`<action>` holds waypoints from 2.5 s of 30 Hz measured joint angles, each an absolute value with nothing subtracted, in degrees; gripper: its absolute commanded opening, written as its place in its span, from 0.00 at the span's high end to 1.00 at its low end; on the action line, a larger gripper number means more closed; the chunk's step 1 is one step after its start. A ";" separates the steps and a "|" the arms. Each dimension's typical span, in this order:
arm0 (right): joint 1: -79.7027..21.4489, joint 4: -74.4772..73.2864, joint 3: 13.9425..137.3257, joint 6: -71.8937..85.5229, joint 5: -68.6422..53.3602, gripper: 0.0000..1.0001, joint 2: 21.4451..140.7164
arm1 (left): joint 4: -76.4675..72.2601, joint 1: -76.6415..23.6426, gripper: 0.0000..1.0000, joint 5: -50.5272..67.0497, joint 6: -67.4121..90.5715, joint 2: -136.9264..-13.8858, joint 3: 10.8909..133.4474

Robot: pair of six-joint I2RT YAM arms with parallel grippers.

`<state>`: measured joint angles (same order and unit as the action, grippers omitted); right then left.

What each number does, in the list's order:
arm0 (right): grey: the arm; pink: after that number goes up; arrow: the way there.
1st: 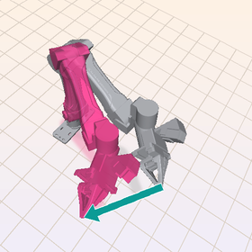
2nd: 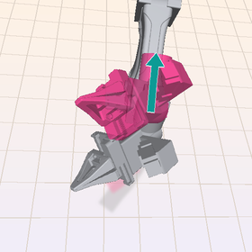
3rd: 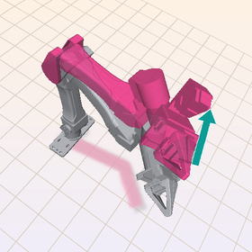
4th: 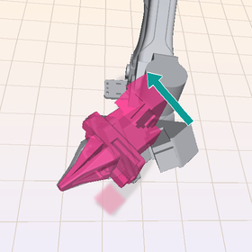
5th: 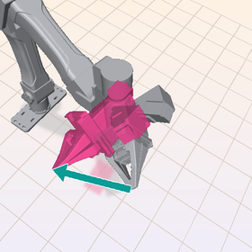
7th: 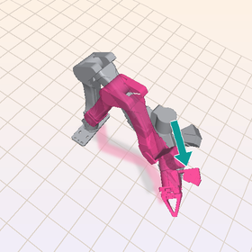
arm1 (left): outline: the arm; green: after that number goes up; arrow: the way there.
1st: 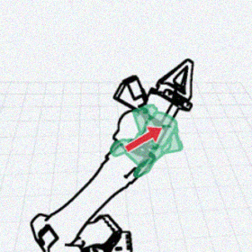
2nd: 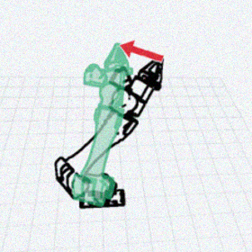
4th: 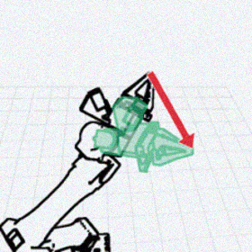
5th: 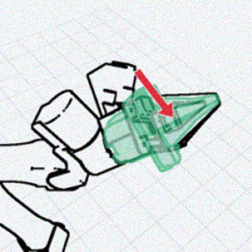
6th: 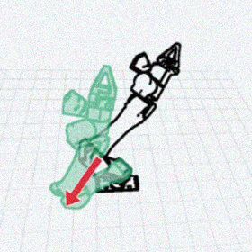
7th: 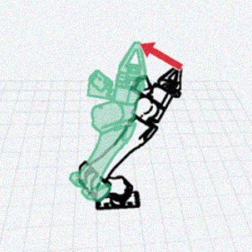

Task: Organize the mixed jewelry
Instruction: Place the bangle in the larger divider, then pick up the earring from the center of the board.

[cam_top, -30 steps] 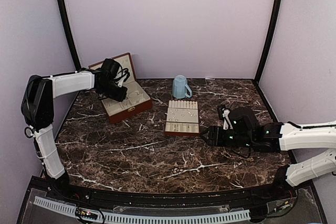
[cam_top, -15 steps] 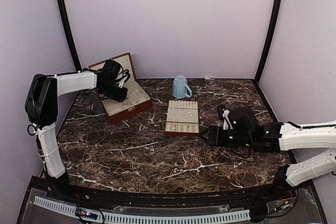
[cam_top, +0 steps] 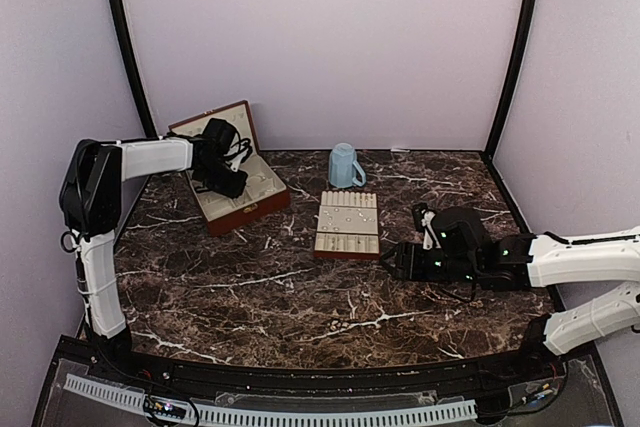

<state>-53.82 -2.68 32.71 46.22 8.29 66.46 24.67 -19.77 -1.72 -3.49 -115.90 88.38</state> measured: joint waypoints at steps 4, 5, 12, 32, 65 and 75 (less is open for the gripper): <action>-53.82 -2.57 32.71 46.22 7.99 0.34 66.85 | 25.15 -19.77 0.86 -1.54 -3.49 -116.66 89.34; -53.82 -2.57 32.71 46.24 7.90 0.34 66.89 | 25.30 -19.77 0.85 -1.54 -3.49 -116.77 89.34; -53.82 -2.55 32.71 46.44 7.66 0.34 66.92 | 25.91 -19.75 0.76 -1.54 -3.49 -117.54 89.56; -53.82 -2.87 32.71 46.78 7.75 0.34 66.96 | 22.06 -19.75 0.45 -1.76 -3.31 -111.61 84.25; -66.11 -13.37 55.79 39.13 6.24 0.52 93.97 | 11.99 -19.70 0.18 2.28 1.85 -68.07 58.65; -69.38 -15.64 66.96 34.79 6.42 0.57 104.51 | 11.57 -19.70 0.18 1.87 1.06 -68.07 56.75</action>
